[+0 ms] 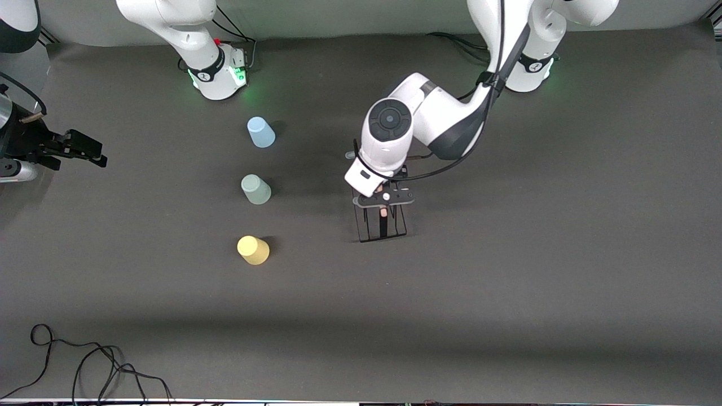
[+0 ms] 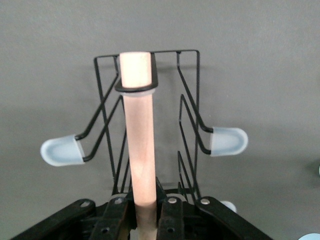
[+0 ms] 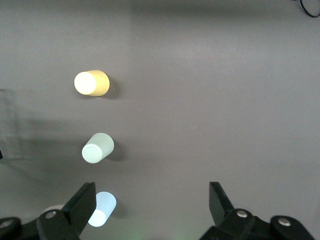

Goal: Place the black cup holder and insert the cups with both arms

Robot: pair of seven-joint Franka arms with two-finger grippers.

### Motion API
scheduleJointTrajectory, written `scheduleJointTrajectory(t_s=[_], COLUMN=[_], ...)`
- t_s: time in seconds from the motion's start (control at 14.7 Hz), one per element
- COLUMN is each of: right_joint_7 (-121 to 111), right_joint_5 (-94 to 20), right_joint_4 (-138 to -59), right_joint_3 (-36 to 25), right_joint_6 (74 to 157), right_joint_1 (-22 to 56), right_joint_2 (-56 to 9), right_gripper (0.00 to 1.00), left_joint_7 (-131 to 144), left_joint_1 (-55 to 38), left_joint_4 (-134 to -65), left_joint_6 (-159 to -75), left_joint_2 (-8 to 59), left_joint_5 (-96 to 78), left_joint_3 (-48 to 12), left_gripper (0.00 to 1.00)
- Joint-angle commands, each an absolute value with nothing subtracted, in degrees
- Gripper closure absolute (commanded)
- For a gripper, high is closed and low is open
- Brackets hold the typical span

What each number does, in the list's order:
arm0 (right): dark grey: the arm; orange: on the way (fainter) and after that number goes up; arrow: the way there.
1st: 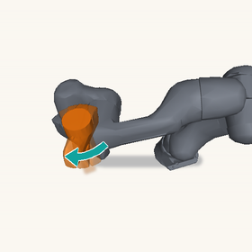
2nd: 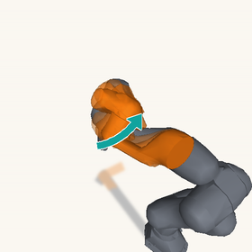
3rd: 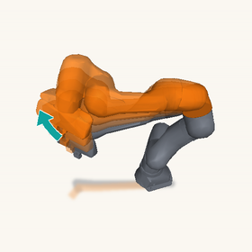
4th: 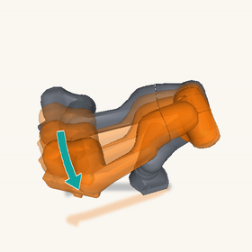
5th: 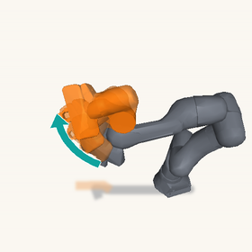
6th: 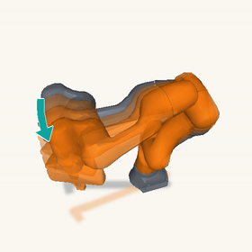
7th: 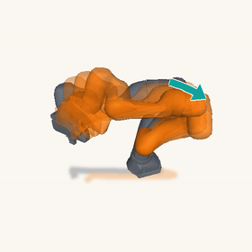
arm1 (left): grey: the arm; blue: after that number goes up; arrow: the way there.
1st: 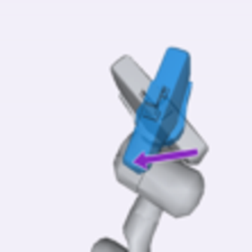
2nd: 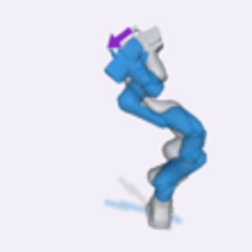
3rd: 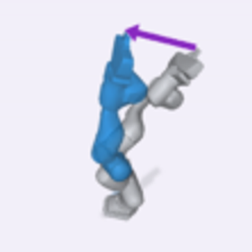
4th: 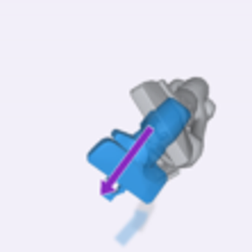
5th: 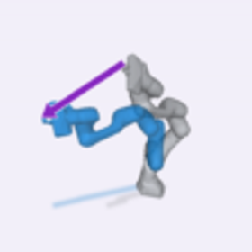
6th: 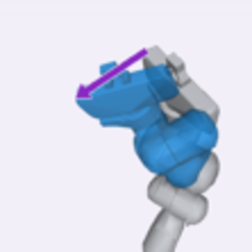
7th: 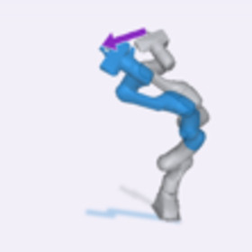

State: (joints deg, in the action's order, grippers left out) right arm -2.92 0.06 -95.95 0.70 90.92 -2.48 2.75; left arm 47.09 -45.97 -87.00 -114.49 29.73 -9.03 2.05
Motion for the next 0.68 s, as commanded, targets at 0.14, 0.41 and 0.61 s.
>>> scheduleJointTrajectory(t_s=[0.14, 0.41, 0.61], right_joint_7=[-2.5, -2.2, -1.9], right_joint_5=[0.4, 0.4, 0.4], right_joint_4=[-95.2, -95.2, -95.3], right_joint_3=[0.8, 0.8, 0.9], right_joint_6=[90.1, 89.7, 89.2], right_joint_1=[-2.7, -2.5, -2.5], right_joint_2=[2.5, 2.5, 2.8], right_gripper=[0.00, 0.00, 0.00], left_joint_7=[51.0, 49.3, 49.6], left_joint_1=[-49.7, -50.4, -50.4], left_joint_4=[-86.0, -86.0, -86.2], left_joint_6=[-118.2, -118.4, -118.7], left_joint_2=[31.7, 32.1, 32.9], left_joint_5=[-9.8, -9.5, -9.4], left_joint_3=[3.2, 2.7, 2.3], left_gripper=[1.00, 1.00, 1.00])
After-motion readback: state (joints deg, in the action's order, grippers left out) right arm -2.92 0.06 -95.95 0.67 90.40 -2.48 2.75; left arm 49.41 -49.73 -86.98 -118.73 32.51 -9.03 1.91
